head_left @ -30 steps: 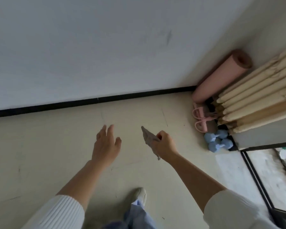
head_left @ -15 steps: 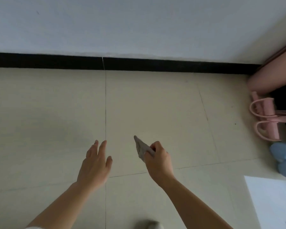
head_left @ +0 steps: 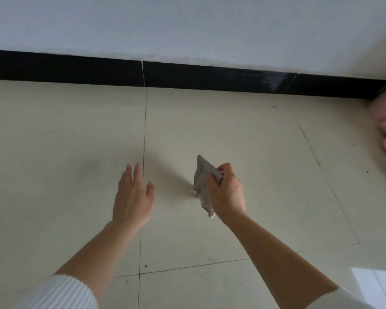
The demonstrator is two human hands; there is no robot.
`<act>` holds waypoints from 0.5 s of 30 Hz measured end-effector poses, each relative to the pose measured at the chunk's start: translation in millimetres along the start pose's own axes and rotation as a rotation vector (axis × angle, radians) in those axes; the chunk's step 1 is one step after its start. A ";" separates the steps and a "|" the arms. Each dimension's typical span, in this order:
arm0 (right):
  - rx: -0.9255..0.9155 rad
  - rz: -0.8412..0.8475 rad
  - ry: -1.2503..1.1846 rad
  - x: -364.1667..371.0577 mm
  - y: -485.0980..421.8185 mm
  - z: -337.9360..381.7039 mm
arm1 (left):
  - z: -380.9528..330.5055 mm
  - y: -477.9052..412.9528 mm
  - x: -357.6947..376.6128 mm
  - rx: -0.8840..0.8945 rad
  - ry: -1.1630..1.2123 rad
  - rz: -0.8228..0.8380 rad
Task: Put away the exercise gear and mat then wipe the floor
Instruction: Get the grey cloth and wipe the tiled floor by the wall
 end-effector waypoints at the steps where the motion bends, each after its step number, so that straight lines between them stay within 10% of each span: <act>1: -0.013 0.004 0.003 -1.3 -1.8 0.5 | 1.0 6.0 9.1 0.061 -0.052 0.031; 15: 0.076 -0.193 -0.235 -27.4 -86.5 6.5 | 23.2 -8.5 47.6 -0.050 -0.229 0.236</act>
Point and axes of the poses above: each hand's wrist, its own y-axis away from the middle knuckle, its own x-axis out of the palm, z = x × y, the point moved 1 cm from there along -y, towards the middle knuckle, and after that the axes turned 4 degrees about x, right-handed, at the moved point
